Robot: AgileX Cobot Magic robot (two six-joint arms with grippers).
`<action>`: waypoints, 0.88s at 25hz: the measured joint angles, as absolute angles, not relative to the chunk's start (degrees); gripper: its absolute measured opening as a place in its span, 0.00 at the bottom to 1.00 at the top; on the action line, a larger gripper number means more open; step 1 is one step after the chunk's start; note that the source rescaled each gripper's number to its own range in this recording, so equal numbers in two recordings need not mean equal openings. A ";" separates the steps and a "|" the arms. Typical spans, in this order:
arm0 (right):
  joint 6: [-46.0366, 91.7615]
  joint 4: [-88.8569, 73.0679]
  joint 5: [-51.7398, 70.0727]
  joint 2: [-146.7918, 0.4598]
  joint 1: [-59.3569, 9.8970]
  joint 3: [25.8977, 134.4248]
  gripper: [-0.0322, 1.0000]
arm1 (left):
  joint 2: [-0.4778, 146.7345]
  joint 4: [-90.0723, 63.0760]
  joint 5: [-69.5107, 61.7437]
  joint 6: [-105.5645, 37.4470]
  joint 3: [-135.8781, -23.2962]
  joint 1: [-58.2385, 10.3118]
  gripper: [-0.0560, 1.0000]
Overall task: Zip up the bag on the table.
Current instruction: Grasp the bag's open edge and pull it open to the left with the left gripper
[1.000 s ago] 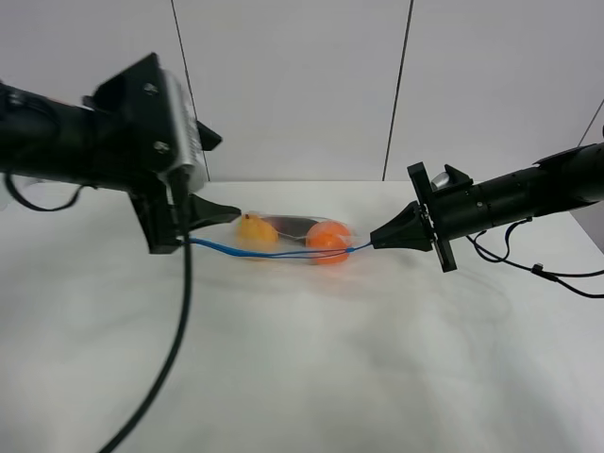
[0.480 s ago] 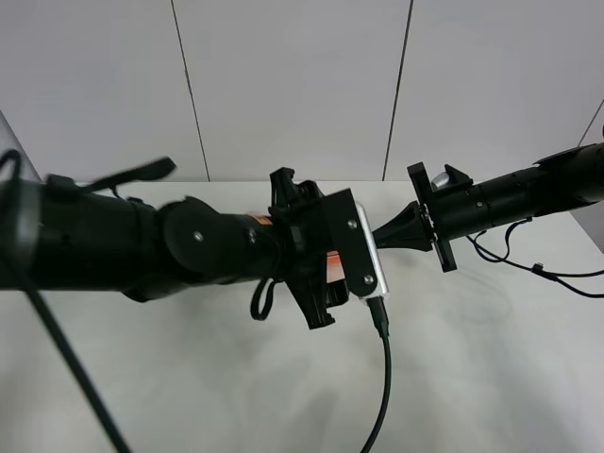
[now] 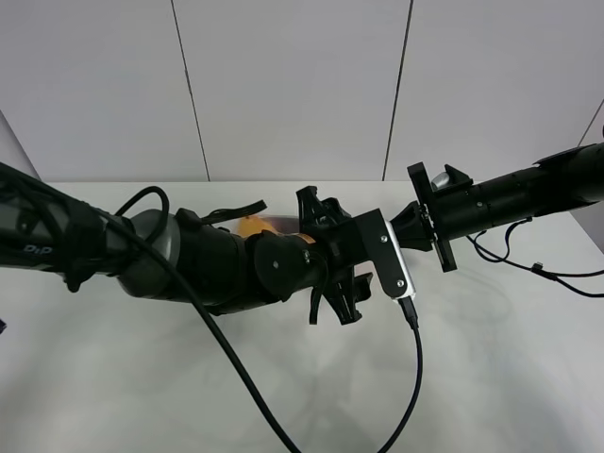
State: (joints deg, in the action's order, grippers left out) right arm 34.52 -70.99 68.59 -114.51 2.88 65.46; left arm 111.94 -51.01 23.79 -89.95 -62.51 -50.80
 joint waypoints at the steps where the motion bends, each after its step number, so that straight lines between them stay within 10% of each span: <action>1: 34.52 -70.99 68.59 -114.51 2.88 65.46 0.03 | 112.06 -51.01 24.25 -89.95 -62.51 -50.80 0.78; 8: 34.52 -70.99 68.58 -114.51 2.88 65.46 0.03 | 112.13 -51.01 24.82 -90.80 -62.55 -50.67 0.31; 22: 34.52 -71.84 68.53 -114.51 2.88 65.46 0.03 | 112.19 -51.01 24.16 -91.34 -62.55 -49.71 0.12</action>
